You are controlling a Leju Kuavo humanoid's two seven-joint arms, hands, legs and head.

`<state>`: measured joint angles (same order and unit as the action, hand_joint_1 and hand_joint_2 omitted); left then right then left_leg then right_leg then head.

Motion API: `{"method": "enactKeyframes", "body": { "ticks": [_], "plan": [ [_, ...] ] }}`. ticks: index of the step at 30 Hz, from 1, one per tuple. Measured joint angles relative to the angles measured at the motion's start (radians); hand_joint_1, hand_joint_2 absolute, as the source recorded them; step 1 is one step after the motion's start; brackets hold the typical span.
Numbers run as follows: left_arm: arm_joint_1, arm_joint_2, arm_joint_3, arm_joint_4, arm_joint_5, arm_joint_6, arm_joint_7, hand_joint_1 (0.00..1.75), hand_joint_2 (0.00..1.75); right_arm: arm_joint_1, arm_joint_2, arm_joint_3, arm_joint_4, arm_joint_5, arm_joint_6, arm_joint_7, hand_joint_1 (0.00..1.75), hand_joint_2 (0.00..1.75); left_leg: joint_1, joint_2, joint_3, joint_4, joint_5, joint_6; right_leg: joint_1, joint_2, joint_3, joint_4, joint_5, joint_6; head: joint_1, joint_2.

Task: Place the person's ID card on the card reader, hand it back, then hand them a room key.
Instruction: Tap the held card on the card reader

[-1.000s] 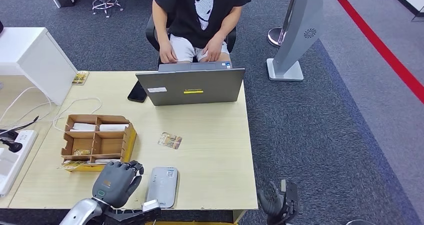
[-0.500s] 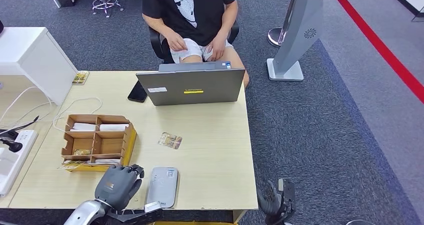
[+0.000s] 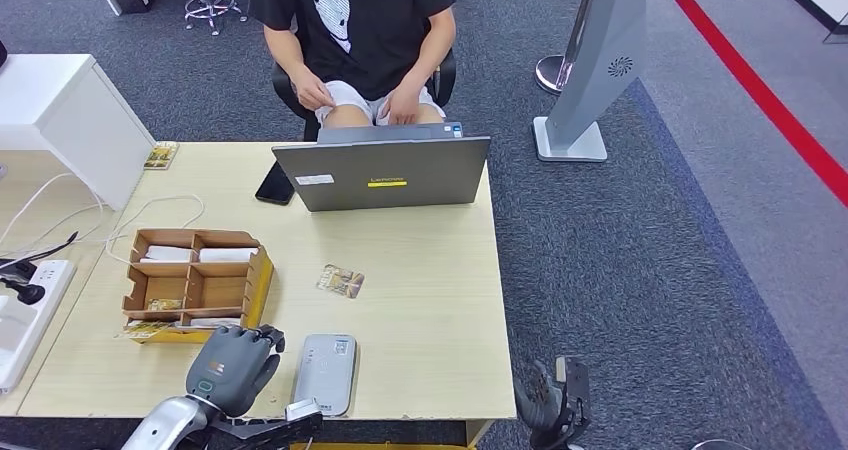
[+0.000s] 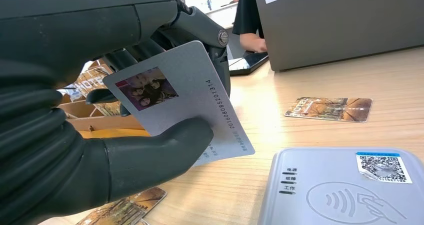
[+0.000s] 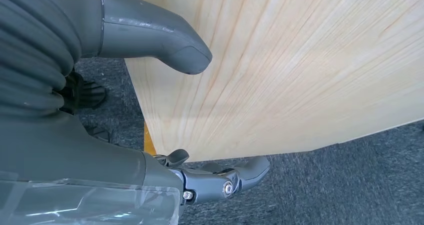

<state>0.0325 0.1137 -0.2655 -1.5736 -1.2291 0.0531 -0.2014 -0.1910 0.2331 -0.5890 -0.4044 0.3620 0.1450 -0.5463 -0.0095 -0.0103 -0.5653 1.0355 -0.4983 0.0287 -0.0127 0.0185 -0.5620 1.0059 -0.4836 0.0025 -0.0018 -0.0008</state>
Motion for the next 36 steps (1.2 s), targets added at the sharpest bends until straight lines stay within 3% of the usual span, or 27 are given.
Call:
{"method": "enactKeyframes", "body": {
  "ticks": [36],
  "plan": [
    [0.0, 0.003, 0.0, 0.0, 0.0, 0.0, 0.0, 1.75, 1.75, 0.0, 0.0, 0.0, 0.0, 0.0, 0.0, 0.0, 0.0, 1.75, 0.0, 0.0, 0.0, 0.0, 0.0, 0.0, 0.0, 0.0, 0.0, 0.0, 0.0, 0.0, 0.0, 0.0]
  ]
}}
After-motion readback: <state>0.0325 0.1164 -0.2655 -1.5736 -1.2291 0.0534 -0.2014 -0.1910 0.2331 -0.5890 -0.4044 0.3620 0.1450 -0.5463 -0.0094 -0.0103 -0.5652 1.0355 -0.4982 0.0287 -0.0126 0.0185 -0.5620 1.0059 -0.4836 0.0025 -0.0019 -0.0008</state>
